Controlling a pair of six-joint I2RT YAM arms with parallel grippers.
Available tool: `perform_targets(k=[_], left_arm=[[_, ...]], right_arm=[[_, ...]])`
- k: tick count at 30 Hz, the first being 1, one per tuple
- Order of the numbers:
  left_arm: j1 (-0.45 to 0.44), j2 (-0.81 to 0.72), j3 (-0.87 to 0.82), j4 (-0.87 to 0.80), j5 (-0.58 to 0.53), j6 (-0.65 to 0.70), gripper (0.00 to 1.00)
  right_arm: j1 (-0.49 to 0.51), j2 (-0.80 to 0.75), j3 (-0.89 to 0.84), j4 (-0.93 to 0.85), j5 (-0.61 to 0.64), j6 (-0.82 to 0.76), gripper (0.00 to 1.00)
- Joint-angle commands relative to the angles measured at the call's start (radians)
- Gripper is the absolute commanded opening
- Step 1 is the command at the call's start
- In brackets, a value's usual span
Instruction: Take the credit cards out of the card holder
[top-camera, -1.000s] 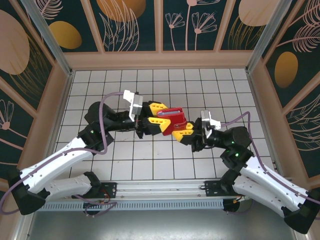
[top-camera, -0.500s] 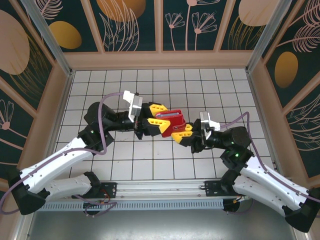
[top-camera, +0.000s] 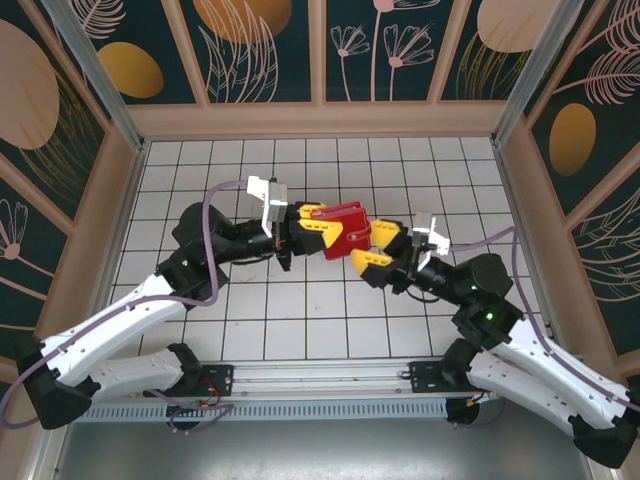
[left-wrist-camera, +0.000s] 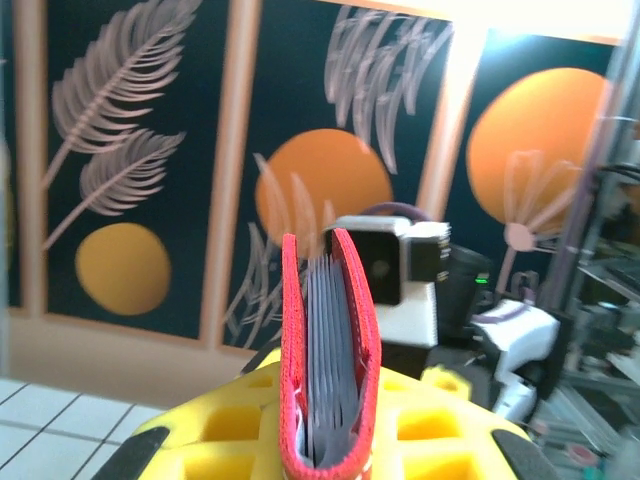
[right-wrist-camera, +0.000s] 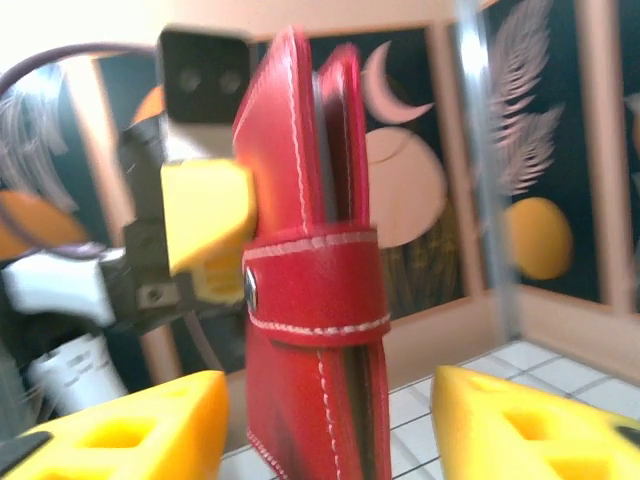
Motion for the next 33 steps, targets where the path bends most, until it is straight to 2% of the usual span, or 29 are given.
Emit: perform_targets(k=[1, 6, 15, 18, 24, 33], left_arm=[[0.003, 0.011, 0.019, -0.021, -0.214, 0.024, 0.0], [0.003, 0.035, 0.02, -0.002, -0.348, 0.014, 0.0], [0.003, 0.056, 0.01, 0.073, -0.415, -0.037, 0.0], [0.002, 0.055, 0.005, 0.077, -0.406, -0.035, 0.0], [0.003, 0.06, 0.012, 0.08, -0.333, -0.012, 0.0], [0.002, 0.085, 0.044, 0.051, -0.255, 0.013, 0.0]], right_arm=[[0.001, -0.037, 0.042, -0.053, 0.27, -0.047, 0.6], [0.001, 0.001, 0.074, -0.037, 0.241, -0.194, 0.57], [0.002, 0.17, 0.195, -0.067, 0.237, -0.424, 0.53], [0.001, 0.199, 0.207, -0.06, 0.274, -0.465, 0.54], [0.002, 0.241, 0.223, -0.029, 0.358, -0.507, 0.64], [0.003, 0.269, 0.231, 0.007, 0.383, -0.514, 0.69]])
